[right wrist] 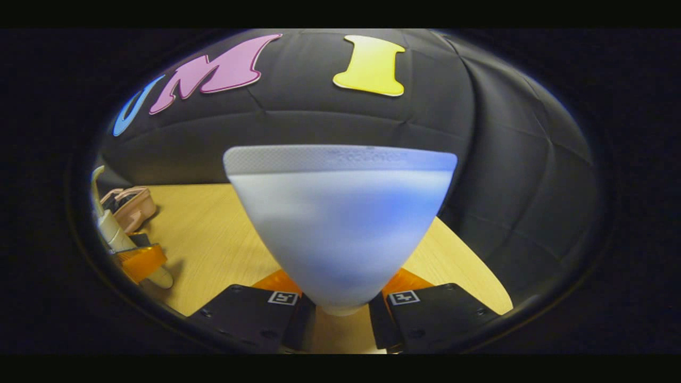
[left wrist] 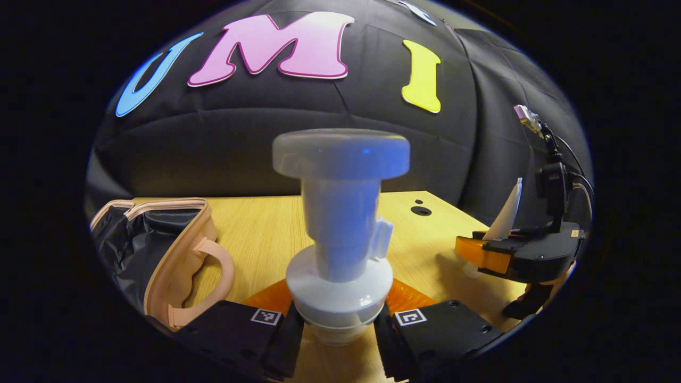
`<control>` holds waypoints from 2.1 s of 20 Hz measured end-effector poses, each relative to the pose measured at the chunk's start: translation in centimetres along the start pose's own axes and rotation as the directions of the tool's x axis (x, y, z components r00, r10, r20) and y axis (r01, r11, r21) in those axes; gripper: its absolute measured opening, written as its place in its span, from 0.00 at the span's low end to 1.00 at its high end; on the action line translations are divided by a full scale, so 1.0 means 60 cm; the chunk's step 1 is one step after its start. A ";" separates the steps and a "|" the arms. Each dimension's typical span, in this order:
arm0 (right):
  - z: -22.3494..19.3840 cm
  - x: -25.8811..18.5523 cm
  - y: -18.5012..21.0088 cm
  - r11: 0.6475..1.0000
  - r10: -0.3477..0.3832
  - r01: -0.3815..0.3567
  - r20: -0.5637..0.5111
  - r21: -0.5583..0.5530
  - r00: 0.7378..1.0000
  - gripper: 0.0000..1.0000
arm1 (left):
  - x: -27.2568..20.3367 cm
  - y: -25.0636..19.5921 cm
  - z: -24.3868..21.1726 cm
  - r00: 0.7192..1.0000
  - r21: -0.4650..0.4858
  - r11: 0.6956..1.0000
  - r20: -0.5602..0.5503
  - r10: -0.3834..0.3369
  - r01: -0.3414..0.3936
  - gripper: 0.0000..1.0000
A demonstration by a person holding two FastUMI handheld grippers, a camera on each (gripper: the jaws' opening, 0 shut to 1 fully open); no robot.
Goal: First open the suitcase, pack the skin care products into it, and then close the suitcase.
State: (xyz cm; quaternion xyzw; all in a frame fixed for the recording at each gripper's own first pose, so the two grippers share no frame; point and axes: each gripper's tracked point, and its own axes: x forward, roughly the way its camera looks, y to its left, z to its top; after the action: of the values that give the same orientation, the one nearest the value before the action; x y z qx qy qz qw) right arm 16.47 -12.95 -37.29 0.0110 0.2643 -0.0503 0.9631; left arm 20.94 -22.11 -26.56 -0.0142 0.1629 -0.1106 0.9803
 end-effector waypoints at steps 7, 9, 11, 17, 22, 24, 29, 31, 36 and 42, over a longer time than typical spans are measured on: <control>0.070 -0.060 0.027 0.998 0.051 -0.047 0.096 -0.046 0.994 0.42 | -0.044 -0.002 0.044 0.999 -0.003 1.000 0.047 -0.007 0.007 0.62; 0.098 -0.087 0.047 0.994 0.078 -0.066 0.130 -0.089 0.988 0.42 | -0.068 0.001 0.073 0.997 0.007 1.000 0.074 -0.012 0.012 0.62; 0.125 -0.114 0.076 0.990 0.111 -0.095 0.161 -0.101 0.981 0.37 | -0.097 0.015 0.104 0.995 0.003 1.000 0.099 -0.005 0.005 0.62; 0.160 -0.214 0.251 0.947 0.308 -0.280 0.187 -0.159 0.933 0.42 | -0.208 0.149 0.170 0.987 -0.058 0.995 0.136 0.089 -0.081 0.62; 0.152 -0.268 0.411 0.893 0.436 -0.408 0.145 -0.190 0.888 0.42 | -0.257 0.317 0.130 0.982 -0.051 0.982 0.019 0.186 -0.184 0.62; 0.168 -0.288 0.462 0.880 0.465 -0.435 0.159 -0.191 0.871 0.42 | -0.259 0.369 0.115 0.982 -0.026 0.982 -0.032 0.187 -0.187 0.62; 0.177 -0.323 0.559 0.859 0.506 -0.482 0.140 -0.170 0.851 0.42 | -0.247 0.445 0.079 0.972 -0.111 0.983 -0.202 0.122 -0.147 0.62; 0.171 -0.327 0.584 0.855 0.513 -0.495 0.119 -0.155 0.850 0.42 | -0.232 0.464 0.043 0.945 -0.115 0.985 -0.317 0.086 -0.129 0.62; 0.150 -0.306 0.630 0.839 0.537 -0.526 0.061 -0.135 0.841 0.42 | -0.190 0.469 -0.039 0.833 -0.131 0.984 -0.553 0.029 -0.121 0.63; 0.144 -0.287 0.639 0.853 0.519 -0.516 0.016 -0.071 0.855 0.42 | -0.171 0.537 -0.065 0.757 -0.009 0.978 -0.634 0.157 -0.210 0.65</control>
State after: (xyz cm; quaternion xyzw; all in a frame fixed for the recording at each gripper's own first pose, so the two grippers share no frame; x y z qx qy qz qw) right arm 10.03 26.33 -21.28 0.0497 0.2362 0.2188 0.9454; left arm 17.06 11.59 -29.05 0.0009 0.4863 -0.0058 0.8738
